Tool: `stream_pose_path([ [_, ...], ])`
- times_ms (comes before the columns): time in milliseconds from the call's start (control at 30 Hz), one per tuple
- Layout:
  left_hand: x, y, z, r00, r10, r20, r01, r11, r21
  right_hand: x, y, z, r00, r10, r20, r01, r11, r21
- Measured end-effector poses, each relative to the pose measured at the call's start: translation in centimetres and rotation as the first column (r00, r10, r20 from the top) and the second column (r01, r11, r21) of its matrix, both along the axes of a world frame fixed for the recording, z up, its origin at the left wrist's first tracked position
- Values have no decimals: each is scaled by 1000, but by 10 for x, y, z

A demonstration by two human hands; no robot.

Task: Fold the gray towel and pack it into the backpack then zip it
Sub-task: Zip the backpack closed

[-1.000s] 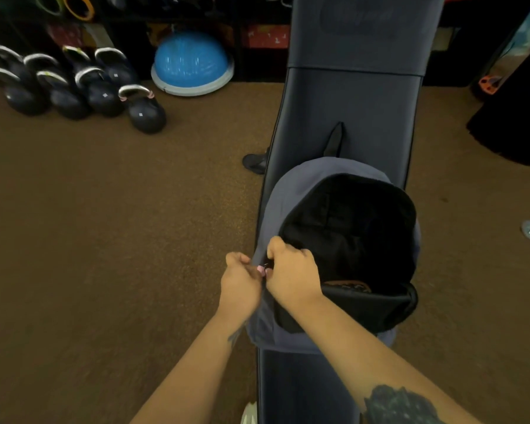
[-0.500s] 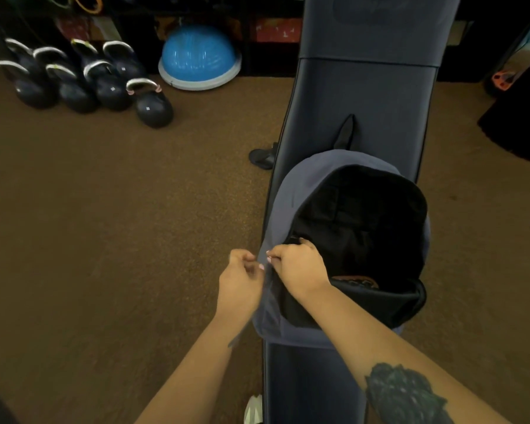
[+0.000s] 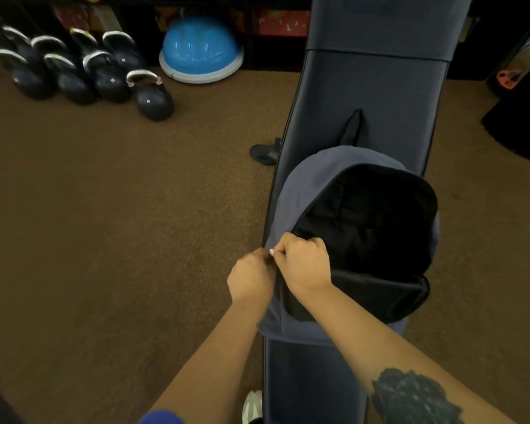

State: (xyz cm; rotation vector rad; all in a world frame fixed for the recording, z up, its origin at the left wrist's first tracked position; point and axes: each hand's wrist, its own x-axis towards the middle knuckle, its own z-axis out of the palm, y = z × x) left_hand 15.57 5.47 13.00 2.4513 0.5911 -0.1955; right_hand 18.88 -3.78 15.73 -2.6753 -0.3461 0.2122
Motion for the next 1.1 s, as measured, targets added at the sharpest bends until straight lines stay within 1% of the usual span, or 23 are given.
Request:
stream_pose_path([
  [100, 0, 2, -2, 1000, -7, -15, 6, 999, -33, 5, -3, 7, 999, -38, 6, 38, 999, 21],
  [267, 1, 2, 3, 1000, -12, -20, 11, 999, -44, 11, -10, 13, 999, -46, 0, 46, 998, 31],
  [367, 2, 4, 3, 998, 22, -66, -26, 997, -66, 17, -13, 21, 996, -77, 49, 75, 996, 46],
  [433, 2, 6, 1, 994, 33, -108, -40, 997, -67, 25, -15, 28, 990, -114, 82, 106, 990, 88],
  [533, 3, 11, -1, 988, 23, -150, -34, 997, -71, 34, -19, 42, 985, -149, 89, 135, 980, 143],
  [633, 5, 12, 0, 984, -8, -179, -7, 997, -80, 41, -24, 56, 991, -124, 57, 115, 983, 145],
  [700, 7, 11, 6, 991, -35, -126, 19, 992, -127, 48, -28, 64, 993, -119, -9, 119, 980, 157],
  [733, 8, 8, 12, 999, -25, -40, 18, 985, -170, 51, -29, 67, 992, -117, -54, 125, 979, 162],
  [767, 11, 5, 21, 996, 2, 84, 17, 976, -216, 53, -29, 69, 989, -113, -91, 127, 979, 162],
  [800, 15, 1, 32, 974, 25, 226, 31, 970, -241, 56, -30, 71, 987, -107, -119, 125, 980, 157],
  [833, 20, -4, 42, 940, 26, 340, 57, 971, -232, 57, -28, 73, 984, -97, -147, 119, 981, 154],
  [867, 26, -9, 50, 912, 2, 410, 86, 977, -197, 58, -28, 75, 980, -88, -176, 115, 981, 153],
  [900, 31, -13, 55, 898, -17, 440, 104, 979, -175, 59, -27, 77, 977, -80, -198, 111, 982, 155],
  [967, 38, -18, 61, 907, 3, 421, 82, 980, -182, 60, -25, 79, 973, -73, -218, 109, 982, 155],
  [1033, 42, -20, 60, 917, 32, 399, 45, 982, -182, 59, -27, 81, 975, -72, -211, 101, 987, 128],
  [1100, 44, -22, 59, 922, 21, 385, 42, 987, -155, 59, -31, 83, 979, -80, -189, 101, 989, 105],
])
